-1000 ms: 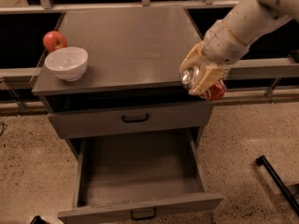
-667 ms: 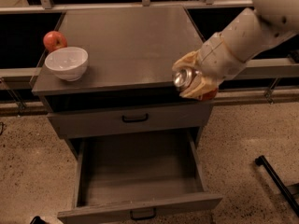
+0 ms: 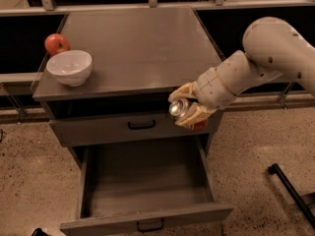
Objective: Place coke can into middle drawer
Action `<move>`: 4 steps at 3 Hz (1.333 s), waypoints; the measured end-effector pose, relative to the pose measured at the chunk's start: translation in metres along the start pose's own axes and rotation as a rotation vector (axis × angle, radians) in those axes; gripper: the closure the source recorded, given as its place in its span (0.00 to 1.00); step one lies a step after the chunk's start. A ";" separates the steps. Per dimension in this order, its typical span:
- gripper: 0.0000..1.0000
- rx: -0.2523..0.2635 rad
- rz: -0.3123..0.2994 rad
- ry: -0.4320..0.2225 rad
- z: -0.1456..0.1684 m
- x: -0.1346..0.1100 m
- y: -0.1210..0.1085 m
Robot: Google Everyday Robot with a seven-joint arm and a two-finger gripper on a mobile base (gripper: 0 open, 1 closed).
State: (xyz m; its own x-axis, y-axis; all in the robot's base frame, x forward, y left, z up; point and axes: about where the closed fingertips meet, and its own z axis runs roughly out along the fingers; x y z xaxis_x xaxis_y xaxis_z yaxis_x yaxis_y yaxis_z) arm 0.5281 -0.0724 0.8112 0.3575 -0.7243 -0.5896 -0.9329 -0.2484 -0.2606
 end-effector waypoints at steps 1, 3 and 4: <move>1.00 0.000 0.005 -0.010 0.004 0.002 -0.001; 1.00 -0.051 0.064 -0.043 0.087 0.049 0.019; 1.00 -0.078 0.027 -0.021 0.148 0.094 0.046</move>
Offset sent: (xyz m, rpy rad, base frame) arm 0.0068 0.0066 -0.0306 0.0297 0.0464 -0.0074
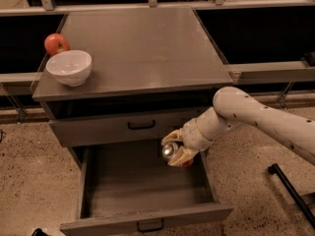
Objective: Place coke can into middle drawer
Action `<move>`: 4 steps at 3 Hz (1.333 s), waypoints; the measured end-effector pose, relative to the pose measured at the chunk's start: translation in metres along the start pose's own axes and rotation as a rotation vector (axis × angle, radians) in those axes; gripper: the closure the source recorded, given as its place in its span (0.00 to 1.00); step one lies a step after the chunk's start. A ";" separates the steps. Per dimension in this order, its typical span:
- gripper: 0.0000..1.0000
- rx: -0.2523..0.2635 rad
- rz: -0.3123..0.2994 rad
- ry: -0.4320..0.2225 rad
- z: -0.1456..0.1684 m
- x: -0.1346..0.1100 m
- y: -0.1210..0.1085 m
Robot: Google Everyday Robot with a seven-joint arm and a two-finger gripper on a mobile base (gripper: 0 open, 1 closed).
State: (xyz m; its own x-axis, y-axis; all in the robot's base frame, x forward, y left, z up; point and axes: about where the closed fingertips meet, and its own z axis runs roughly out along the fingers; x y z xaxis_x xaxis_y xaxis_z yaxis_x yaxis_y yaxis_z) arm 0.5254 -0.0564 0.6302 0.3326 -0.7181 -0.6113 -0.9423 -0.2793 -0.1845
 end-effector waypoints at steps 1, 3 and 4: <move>1.00 0.000 0.000 0.000 0.000 0.000 0.000; 1.00 -0.149 0.029 0.161 0.101 0.069 0.038; 1.00 -0.166 0.047 0.226 0.137 0.101 0.050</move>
Offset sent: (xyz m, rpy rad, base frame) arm -0.0130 0.0055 -0.1724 -0.3693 0.1219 0.1057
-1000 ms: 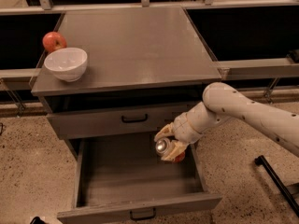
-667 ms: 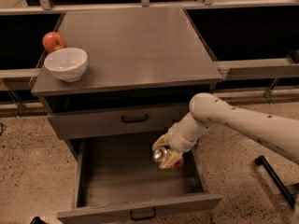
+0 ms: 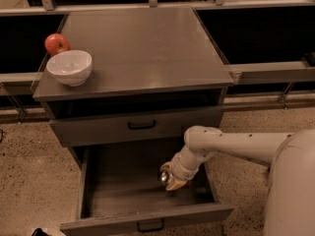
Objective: Place coke can into middle drawer
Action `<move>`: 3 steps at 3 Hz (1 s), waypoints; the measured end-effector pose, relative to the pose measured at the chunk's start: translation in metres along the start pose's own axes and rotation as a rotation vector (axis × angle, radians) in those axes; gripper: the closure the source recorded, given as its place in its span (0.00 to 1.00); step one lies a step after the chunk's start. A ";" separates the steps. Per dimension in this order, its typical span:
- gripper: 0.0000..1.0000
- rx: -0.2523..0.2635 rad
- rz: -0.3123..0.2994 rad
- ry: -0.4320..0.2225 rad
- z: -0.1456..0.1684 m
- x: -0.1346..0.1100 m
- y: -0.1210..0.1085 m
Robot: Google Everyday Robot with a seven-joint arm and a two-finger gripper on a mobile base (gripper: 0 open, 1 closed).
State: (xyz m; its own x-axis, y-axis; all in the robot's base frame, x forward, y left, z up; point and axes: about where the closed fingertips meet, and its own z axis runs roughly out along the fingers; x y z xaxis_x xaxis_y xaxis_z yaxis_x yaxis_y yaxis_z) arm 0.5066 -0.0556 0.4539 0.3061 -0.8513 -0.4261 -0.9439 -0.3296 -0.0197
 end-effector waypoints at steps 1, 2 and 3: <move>0.82 0.005 0.000 0.006 0.002 0.002 -0.002; 0.58 0.005 0.000 0.006 0.002 0.002 -0.002; 0.35 0.005 0.000 0.006 0.002 0.002 -0.002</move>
Offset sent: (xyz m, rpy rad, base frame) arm 0.0018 0.0000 -0.0026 -0.0037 -0.0064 -0.0023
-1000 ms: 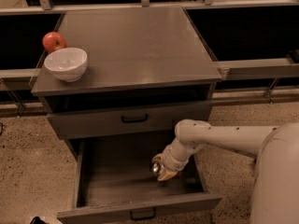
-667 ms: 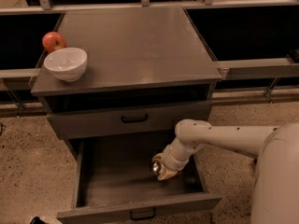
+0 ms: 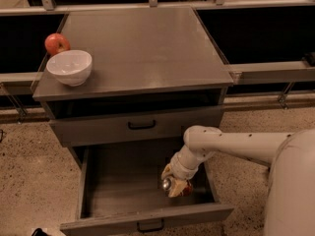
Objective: Place coke can into middle drawer
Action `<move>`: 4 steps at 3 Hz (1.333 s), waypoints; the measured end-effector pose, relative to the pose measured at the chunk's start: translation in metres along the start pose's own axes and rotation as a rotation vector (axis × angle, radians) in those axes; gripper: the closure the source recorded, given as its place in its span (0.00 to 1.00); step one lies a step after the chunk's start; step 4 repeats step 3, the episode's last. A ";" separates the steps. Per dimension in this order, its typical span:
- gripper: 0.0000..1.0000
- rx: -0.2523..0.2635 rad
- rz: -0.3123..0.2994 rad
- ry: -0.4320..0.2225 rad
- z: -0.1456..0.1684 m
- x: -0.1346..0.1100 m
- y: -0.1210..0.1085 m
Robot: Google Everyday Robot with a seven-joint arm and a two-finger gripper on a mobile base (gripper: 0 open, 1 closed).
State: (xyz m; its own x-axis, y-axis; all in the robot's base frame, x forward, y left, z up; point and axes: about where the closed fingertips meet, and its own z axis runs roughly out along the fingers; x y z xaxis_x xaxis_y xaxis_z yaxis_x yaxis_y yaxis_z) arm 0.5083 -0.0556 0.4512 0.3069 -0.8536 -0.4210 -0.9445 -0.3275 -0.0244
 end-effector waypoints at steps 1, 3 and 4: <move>0.12 0.000 0.000 0.000 0.000 0.000 0.000; 0.00 0.000 0.000 0.000 0.000 0.000 0.000; 0.00 0.000 0.000 0.000 0.000 0.000 0.000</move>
Offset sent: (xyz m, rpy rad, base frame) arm 0.0000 0.0000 0.0000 0.0000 0.0000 0.0000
